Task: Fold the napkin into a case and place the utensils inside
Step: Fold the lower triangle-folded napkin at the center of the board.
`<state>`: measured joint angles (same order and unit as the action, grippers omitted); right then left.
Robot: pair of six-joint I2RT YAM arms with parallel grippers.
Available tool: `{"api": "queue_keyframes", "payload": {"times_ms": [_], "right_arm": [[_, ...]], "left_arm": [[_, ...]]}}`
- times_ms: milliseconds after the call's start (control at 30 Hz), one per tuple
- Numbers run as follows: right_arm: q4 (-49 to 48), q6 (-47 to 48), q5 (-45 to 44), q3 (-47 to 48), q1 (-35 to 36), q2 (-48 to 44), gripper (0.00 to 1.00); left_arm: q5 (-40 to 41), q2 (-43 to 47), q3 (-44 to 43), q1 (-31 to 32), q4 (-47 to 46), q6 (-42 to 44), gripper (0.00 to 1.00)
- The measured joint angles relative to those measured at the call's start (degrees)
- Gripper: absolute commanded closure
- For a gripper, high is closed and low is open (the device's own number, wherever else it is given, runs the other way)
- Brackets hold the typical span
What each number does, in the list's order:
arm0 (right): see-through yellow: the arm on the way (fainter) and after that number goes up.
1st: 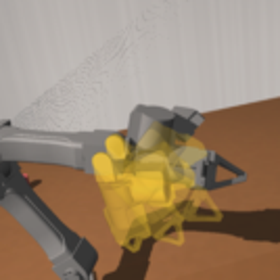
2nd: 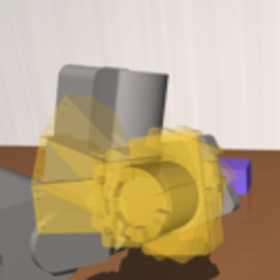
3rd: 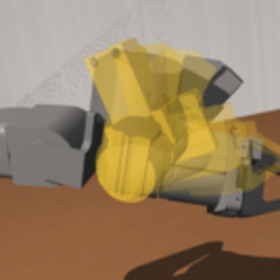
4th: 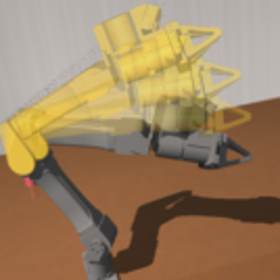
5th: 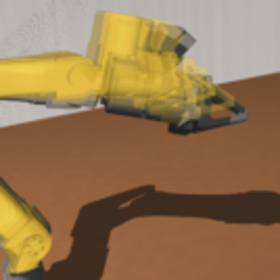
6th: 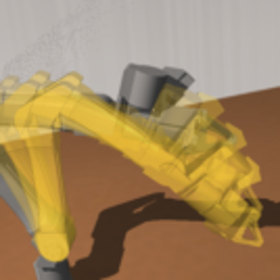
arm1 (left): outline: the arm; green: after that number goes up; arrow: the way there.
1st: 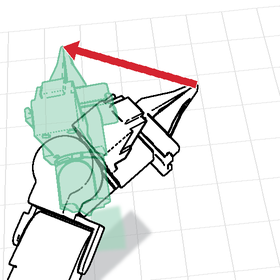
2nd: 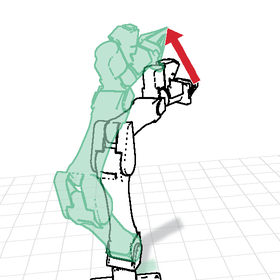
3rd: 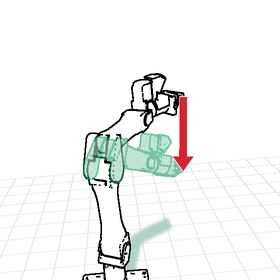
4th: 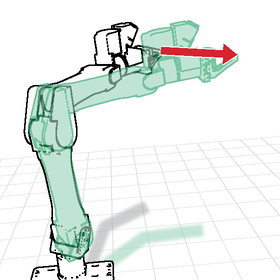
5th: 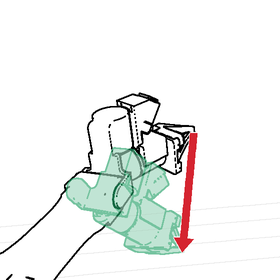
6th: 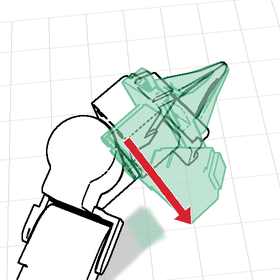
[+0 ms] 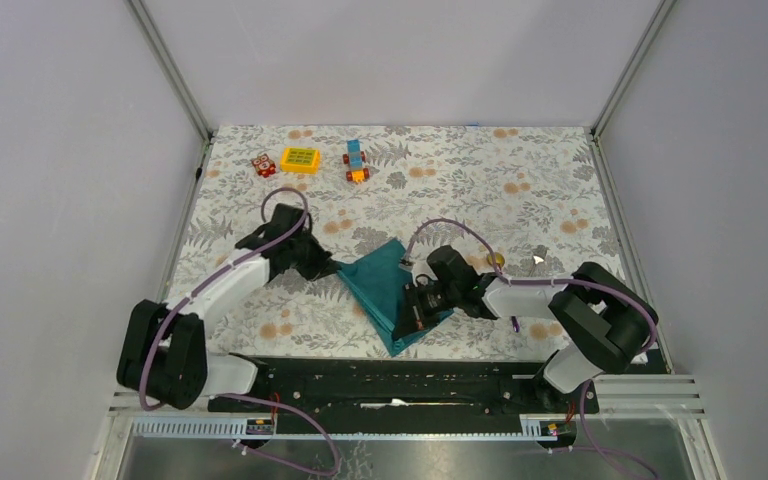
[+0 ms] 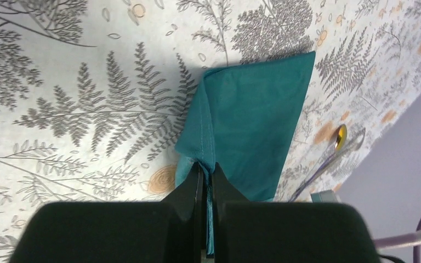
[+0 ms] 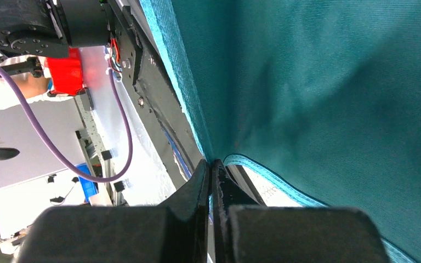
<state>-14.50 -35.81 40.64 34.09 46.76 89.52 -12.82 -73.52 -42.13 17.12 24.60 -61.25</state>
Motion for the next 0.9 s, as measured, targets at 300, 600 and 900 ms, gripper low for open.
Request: {"api": "queue_keyframes", "payload": {"times_ms": [300, 600, 900], "right_arm": [[-1.49, -0.04, 1.55, -3.17, -4.22, 0.00, 1.00], [1.68, 3.06, 0.42, -3.98, -6.49, -0.11, 1.00], [5.09, 6.45, -2.95, -3.30, -7.67, -0.20, 1.00]], "left_arm": [[10.93, -12.46, -9.38, 8.81, 3.85, -6.27, 1.00], [14.16, -20.52, -17.09, 13.33, 5.51, -8.28, 1.00], [13.99, -27.04, -21.35, 13.94, 5.64, -8.33, 1.00]]}}
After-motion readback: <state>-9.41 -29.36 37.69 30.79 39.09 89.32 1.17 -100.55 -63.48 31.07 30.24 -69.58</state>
